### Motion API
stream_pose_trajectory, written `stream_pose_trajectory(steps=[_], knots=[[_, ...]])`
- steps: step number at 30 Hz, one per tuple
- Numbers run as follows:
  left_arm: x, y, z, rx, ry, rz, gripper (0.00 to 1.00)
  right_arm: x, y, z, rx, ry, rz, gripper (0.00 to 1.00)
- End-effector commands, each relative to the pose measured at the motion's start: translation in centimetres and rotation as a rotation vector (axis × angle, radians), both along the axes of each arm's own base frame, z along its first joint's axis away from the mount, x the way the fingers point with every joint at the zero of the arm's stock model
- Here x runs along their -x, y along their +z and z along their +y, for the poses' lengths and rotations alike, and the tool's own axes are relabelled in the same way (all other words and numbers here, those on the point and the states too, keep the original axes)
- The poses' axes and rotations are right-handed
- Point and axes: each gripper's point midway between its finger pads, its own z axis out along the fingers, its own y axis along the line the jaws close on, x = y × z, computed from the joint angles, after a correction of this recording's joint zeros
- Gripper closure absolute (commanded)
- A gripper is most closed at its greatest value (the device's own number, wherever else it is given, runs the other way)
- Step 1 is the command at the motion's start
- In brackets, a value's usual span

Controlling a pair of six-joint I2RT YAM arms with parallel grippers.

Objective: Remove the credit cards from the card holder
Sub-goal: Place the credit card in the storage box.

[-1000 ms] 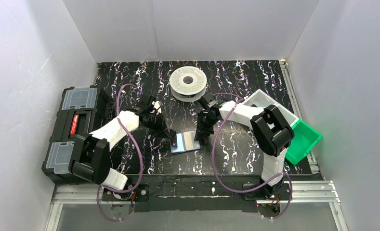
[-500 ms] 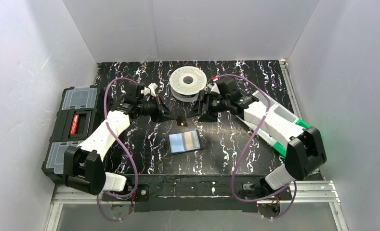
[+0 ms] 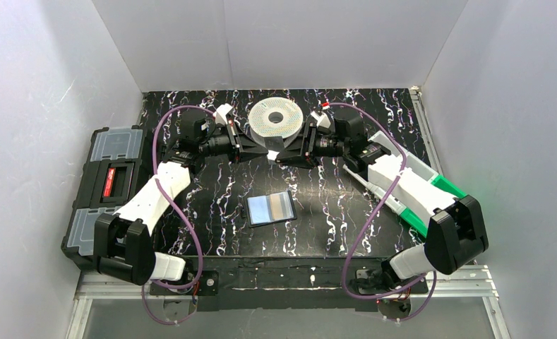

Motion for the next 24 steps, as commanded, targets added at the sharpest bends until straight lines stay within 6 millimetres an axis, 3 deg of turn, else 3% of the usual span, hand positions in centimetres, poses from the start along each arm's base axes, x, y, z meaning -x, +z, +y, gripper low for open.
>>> stream_pose_trajectory(steps=[1, 5, 10, 13, 15, 18, 22, 24], knots=[[0.9, 0.9, -0.1, 0.036, -0.048, -0.006, 1.0, 0.7, 2.9, 0.1, -0.095, 0.033, -0.052, 0.52], [1.1, 0.5, -0.2, 0.028, -0.066, -0.002, 1.0, 0.8, 3.2, 0.1, -0.1, 0.037, -0.055, 0.67], [1.7, -0.2, -0.9, -0.003, -0.107, 0.004, 1.0, 1.0, 2.4, -0.2, -0.063, 0.033, -0.052, 0.99], [1.8, -0.7, -0.9, -0.027, -0.117, 0.007, 0.97, 1.2, 1.6, -0.8, -0.018, 0.014, -0.046, 0.99], [1.9, -1.0, -0.9, -0.052, -0.12, 0.011, 0.81, 1.1, 1.3, -1.2, 0.018, -0.008, -0.053, 0.99], [1.9, -1.2, -0.8, -0.091, -0.126, 0.004, 0.67, 1.0, 0.6, -2.0, 0.073, -0.039, -0.058, 0.99], [1.8, -1.8, -0.4, -0.165, -0.114, 0.004, 0.33, 0.7, -0.3, -3.3, 0.155, -0.102, -0.067, 0.99], [1.8, -2.5, 0.1, -0.222, -0.098, 0.018, 0.24, 0.4, -1.4, -4.7, 0.22, -0.151, -0.051, 0.99]])
